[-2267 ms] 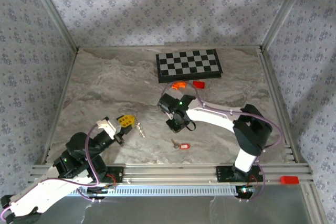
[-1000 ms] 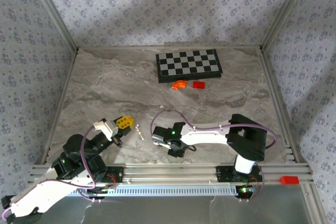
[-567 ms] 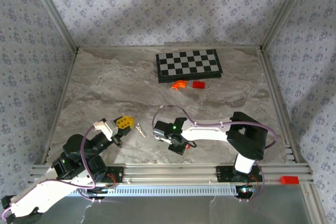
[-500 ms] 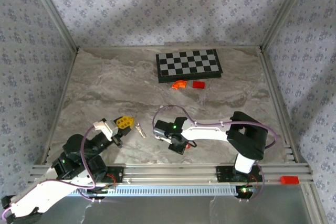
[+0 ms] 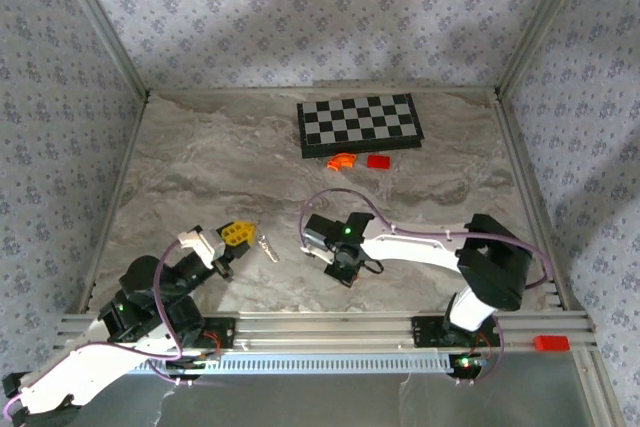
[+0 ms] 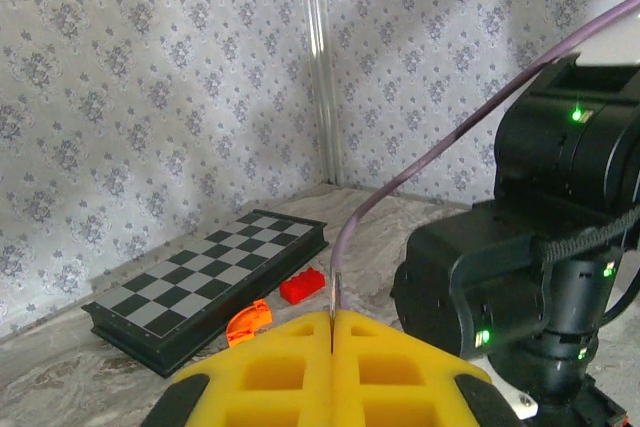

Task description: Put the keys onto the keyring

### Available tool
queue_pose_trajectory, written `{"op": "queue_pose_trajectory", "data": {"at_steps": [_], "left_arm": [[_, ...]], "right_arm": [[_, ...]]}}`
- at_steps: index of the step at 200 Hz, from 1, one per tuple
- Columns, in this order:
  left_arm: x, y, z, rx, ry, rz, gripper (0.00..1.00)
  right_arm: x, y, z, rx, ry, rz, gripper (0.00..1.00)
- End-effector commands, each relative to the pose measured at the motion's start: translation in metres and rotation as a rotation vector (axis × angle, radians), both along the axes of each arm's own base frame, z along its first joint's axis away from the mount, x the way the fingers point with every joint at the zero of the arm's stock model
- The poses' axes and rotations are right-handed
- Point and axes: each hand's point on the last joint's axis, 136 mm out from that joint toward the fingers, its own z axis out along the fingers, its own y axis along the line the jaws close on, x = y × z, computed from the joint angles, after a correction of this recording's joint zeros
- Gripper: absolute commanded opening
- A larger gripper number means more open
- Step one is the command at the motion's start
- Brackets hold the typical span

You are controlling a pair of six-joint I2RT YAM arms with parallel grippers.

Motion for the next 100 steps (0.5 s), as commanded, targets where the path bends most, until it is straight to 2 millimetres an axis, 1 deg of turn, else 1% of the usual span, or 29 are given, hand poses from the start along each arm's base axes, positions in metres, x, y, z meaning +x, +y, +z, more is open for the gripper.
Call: {"op": "queue_pose_trajectory", "data": {"at_steps": [1,24,33,47,69,86,100], "left_arm": [[-0.004,0.003,0.015,-0.047,-0.025,-0.007,0.00],[-0.004,0.003,0.014,-0.047,-0.022,-0.007,0.00],[-0.004,0.003,0.014,-0.046,-0.021,-0.007,0.00],[-0.003,0.003,0.013,-0.045,-0.020,-0.006,0.00],[-0.004,0.001,0.012,-0.043,-0.022,-0.015,0.00],[-0.007,-0.002,0.014,-0.040,-0.028,-0.039,0.00],[-0.010,-0.008,0.015,-0.031,-0.032,-0.073,0.00]], "right_arm": [[-0.007,-0.002,0.002,0.030,0.044,0.012,0.00],[-0.010,0.001,0.002,0.052,0.071,0.011,0.00],[-0.009,0.004,0.004,0.078,0.076,0.007,0.00],[-0.008,0.010,0.013,0.140,0.076,0.003,0.00],[-0.006,0.026,0.041,0.319,0.053,0.024,0.00],[-0.001,0.041,0.077,0.495,0.001,0.045,0.00],[-0.002,0.047,0.100,0.596,-0.014,0.062,0.00]]}}
